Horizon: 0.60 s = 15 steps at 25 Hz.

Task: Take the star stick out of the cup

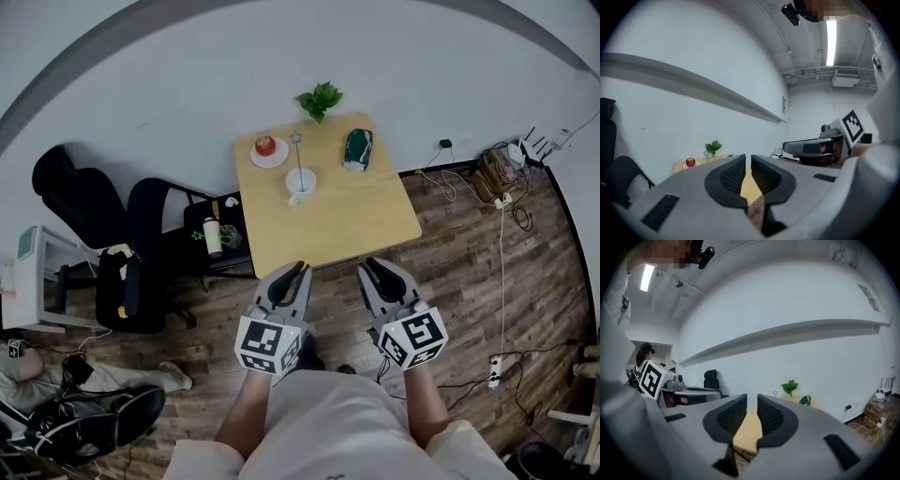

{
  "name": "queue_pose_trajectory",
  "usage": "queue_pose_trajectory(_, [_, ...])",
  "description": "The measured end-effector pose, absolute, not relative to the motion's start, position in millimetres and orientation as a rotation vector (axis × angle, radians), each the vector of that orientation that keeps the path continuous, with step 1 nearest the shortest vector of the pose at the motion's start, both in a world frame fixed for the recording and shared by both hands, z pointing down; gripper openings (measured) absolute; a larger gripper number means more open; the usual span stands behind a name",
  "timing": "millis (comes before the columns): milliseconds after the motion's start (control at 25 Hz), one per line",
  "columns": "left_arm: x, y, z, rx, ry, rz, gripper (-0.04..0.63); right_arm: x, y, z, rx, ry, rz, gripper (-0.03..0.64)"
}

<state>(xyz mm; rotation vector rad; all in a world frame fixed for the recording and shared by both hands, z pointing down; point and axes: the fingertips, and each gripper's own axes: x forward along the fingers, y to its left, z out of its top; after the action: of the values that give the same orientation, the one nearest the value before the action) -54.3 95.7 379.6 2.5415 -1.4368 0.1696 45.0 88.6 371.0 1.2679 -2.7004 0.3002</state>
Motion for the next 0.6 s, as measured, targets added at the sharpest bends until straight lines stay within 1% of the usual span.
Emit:
queue_pose_trajectory(80, [-59.0, 87.9, 382.9, 2.549, -1.417, 0.177, 0.018, 39.9, 81.7, 373.6, 1.277, -2.687, 0.305, 0.058])
queue_pose_trajectory(200, [-65.9, 77.2, 386.1, 2.561, -1.387, 0.181, 0.063, 31.4, 71.7, 375.2, 1.296, -2.674, 0.311, 0.068])
queue_pose_trajectory(600, [-102.1, 49.9, 394.4, 2.549, -1.359, 0.146, 0.063, -1.0, 51.8, 382.6, 1.324, -2.648, 0.322, 0.077])
